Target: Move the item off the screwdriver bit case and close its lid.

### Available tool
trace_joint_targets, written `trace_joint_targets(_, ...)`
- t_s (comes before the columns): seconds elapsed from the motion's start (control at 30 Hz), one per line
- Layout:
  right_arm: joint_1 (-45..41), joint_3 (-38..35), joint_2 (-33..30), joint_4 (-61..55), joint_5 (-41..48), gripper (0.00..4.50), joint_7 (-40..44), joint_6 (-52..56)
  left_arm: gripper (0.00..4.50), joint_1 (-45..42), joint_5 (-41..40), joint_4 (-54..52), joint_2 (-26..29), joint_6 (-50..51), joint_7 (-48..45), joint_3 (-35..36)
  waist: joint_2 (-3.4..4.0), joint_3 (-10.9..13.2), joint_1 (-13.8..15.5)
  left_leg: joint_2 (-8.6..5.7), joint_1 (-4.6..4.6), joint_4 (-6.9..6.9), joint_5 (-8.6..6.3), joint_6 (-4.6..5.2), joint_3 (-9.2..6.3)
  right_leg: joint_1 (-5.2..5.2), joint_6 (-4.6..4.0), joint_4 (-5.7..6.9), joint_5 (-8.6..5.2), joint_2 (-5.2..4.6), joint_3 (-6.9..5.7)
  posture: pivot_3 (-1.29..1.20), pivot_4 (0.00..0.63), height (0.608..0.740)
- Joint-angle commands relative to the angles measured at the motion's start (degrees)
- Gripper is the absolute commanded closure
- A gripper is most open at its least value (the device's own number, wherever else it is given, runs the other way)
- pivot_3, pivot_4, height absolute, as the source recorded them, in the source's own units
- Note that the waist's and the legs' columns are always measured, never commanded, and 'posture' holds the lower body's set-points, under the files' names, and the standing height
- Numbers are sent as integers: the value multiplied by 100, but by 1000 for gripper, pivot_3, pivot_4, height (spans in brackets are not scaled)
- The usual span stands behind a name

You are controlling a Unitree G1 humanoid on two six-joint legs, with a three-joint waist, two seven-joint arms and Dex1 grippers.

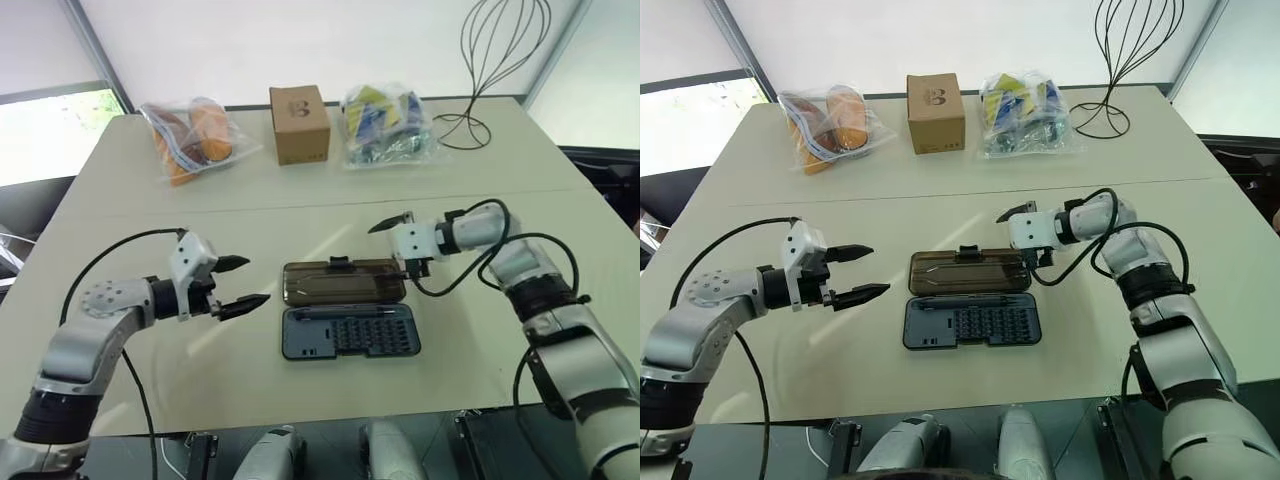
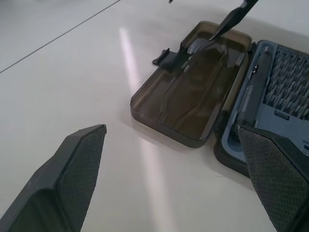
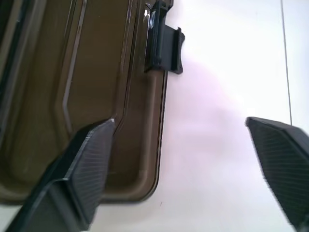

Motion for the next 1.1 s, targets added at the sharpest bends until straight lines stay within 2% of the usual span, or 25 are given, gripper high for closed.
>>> trace_joint_targets(0.03,14,-845,-165,-1241,998,29,-98,1679,0,28,-405,-346,-12,233,25,251,0,0,3,2,0,-1,0,0,-1,-1,0,0,0,1,0,0,150,740)
trace_joint_targets(0.1,221,-1279,-205,-1898,1610,29,-191,2740,0,96,-606,-652,-1,449,-22,162,0,0,11,3,-1,-3,0,0,-2,-1,0,0,0,0,0,0,150,740)
trace_joint_targets(0.17,478,-1436,-225,-2303,1773,29,-369,3153,0,199,-556,-881,133,489,-150,-40,-2,-1,34,3,-1,-3,-1,1,-3,2,0,-1,0,-1,1,0,150,740)
trace_joint_targets(0.27,991,-1425,-203,-2770,1735,0,-687,3346,742,181,-411,-961,205,401,-271,-312,-2,-1,76,3,2,1,-2,3,0,8,0,-5,0,-2,4,0,150,740)
trace_joint_targets(0.5,1488,-1386,165,-3138,1707,0,-1475,3611,4175,-260,-247,-907,128,216,-683,-1050,2,2,164,3,2,9,-2,3,14,7,0,-6,0,-2,15,0,150,740)
trace_joint_targets(0.53,1521,-1348,182,-3146,1680,0,-1546,3611,4471,-285,-197,-896,138,180,-765,-1164,2,2,160,3,3,8,-2,3,14,7,0,-5,0,-1,14,0,150,740)
trace_joint_targets(0.7,1605,-1271,246,-3170,1679,0,-1760,3666,4471,-477,696,-345,176,-587,-985,-1828,2,2,160,3,4,4,-2,3,13,6,0,-7,0,0,13,0,150,740)
trace_joint_targets(0.97,1598,-1162,212,-3080,1679,0,-1815,3660,4471,-640,1590,601,-13,-1373,-1039,-2364,1,2,173,3,4,4,-2,3,11,7,0,-6,0,0,11,0,150,740)
trace_joint_targets(1.1,1303,-900,182,-2650,1542,0,-1648,3555,4471,-544,1836,836,-50,-1753,-1061,-2512,1,1,166,3,10,5,-2,3,12,13,0,-7,0,0,11,0,150,740)
